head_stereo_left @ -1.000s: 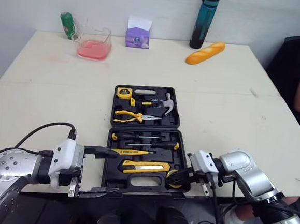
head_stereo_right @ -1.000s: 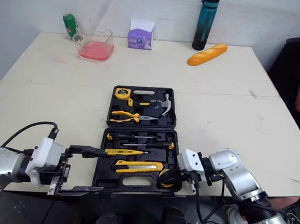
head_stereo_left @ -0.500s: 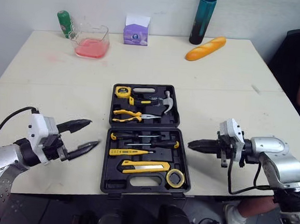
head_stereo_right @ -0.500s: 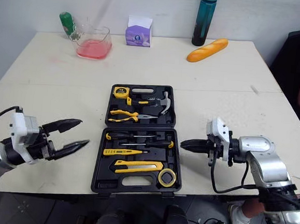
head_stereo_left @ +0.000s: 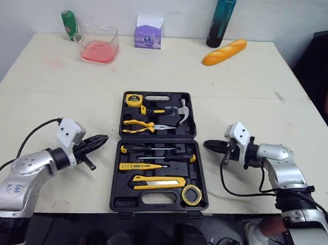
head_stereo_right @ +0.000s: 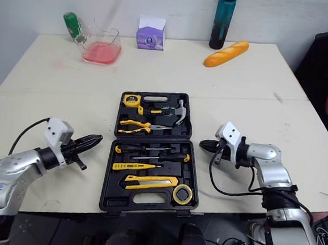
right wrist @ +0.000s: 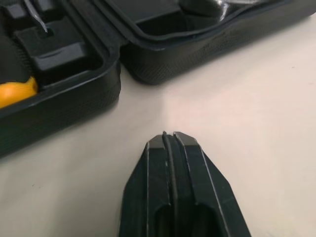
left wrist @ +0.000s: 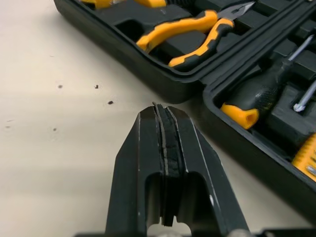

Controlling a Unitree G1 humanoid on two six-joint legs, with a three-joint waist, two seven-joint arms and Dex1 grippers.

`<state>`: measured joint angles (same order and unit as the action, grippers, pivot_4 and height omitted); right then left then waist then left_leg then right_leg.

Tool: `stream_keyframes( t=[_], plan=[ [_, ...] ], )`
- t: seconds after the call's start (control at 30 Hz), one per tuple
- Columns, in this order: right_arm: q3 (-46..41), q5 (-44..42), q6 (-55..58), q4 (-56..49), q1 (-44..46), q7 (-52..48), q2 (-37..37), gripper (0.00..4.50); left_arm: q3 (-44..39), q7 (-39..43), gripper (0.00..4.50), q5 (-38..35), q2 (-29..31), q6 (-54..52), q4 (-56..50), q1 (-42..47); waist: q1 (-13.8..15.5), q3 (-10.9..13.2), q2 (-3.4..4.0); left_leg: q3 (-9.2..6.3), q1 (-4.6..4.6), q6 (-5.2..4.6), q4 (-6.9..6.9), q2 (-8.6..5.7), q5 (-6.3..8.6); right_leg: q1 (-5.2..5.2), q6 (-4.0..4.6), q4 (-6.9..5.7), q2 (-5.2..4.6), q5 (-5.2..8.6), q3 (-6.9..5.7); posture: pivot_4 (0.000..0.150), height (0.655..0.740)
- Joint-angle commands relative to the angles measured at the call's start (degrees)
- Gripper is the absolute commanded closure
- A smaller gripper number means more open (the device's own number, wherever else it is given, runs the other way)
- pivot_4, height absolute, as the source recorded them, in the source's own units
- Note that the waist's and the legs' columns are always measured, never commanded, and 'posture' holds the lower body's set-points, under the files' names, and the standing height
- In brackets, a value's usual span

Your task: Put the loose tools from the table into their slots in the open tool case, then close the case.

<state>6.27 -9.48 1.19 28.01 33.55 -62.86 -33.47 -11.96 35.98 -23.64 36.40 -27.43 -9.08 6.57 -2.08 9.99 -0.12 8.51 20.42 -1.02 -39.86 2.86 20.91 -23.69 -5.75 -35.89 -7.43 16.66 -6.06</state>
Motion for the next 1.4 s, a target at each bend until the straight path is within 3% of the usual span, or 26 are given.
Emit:
stream_keyframes(
  t=[0.03, 0.53, 0.83, 1.17, 1.37, 1.4],
  plan=[
    [0.9, 0.6, 0.5, 0.7, 1.3, -0.5, 1.9, 4.5, 3.1, -0.8, 4.43, 0.7, -1.1, -3.1, -0.1, 2.7, 0.0, 0.0, 0.0, 0.0, -0.01, 0.0, 0.0, -0.01, 0.0, 0.0, 0.0, -0.01, 0.01, 0.0, 0.0, 0.15, 0.74],
    [1.9, 1.9, 2.9, -5.5, 0.7, -0.1, 3.9, 4.5, 10.3, -0.4, 4.43, 4.6, -5.1, -4.2, 3.3, 9.5, 0.4, 0.0, 0.0, -0.01, 0.01, -0.04, 0.01, -0.05, -0.03, 0.01, -0.02, -0.02, -0.04, -0.01, 0.0, 0.15, 0.74],
    [0.3, 0.1, 8.5, -14.3, -2.8, -2.8, -0.9, 4.5, 15.0, 4.3, 4.43, 8.1, -7.3, -1.4, 10.1, 16.2, 2.0, 0.0, 0.02, -0.08, 0.11, -0.15, 0.0, -0.18, -0.09, 0.0, -0.1, 0.03, -0.09, -0.05, -0.08, 0.15, 0.74],
    [-0.7, 1.9, 6.5, -11.6, -4.0, 1.4, -0.1, 4.5, 14.4, 4.5, 4.43, 10.8, -7.0, -0.9, 13.3, 17.1, 1.9, 0.0, 0.01, -0.08, 0.16, -0.25, -0.11, -0.23, -0.12, 0.02, -0.22, 0.1, -0.11, -0.12, -0.08, 0.15, 0.74],
    [-0.6, 2.9, 7.4, -9.7, -3.7, 0.8, -2.3, 4.5, 8.3, 3.9, 4.43, 9.1, -3.6, -2.6, 11.5, 14.5, 1.7, 0.0, 0.02, -0.08, 0.12, -0.23, -0.1, -0.2, -0.13, 0.02, -0.22, 0.13, -0.11, -0.12, -0.05, 0.15, 0.74],
    [-1.2, 2.3, 9.0, -9.8, -3.7, 0.6, -3.1, 4.5, 7.2, 4.6, 4.16, 8.9, -2.0, -2.8, 10.7, 13.4, 1.6, 0.0, 0.02, -0.08, 0.13, -0.22, -0.09, -0.18, -0.13, 0.01, -0.22, 0.11, -0.11, -0.12, -0.05, 0.15, 0.74]
  ],
)
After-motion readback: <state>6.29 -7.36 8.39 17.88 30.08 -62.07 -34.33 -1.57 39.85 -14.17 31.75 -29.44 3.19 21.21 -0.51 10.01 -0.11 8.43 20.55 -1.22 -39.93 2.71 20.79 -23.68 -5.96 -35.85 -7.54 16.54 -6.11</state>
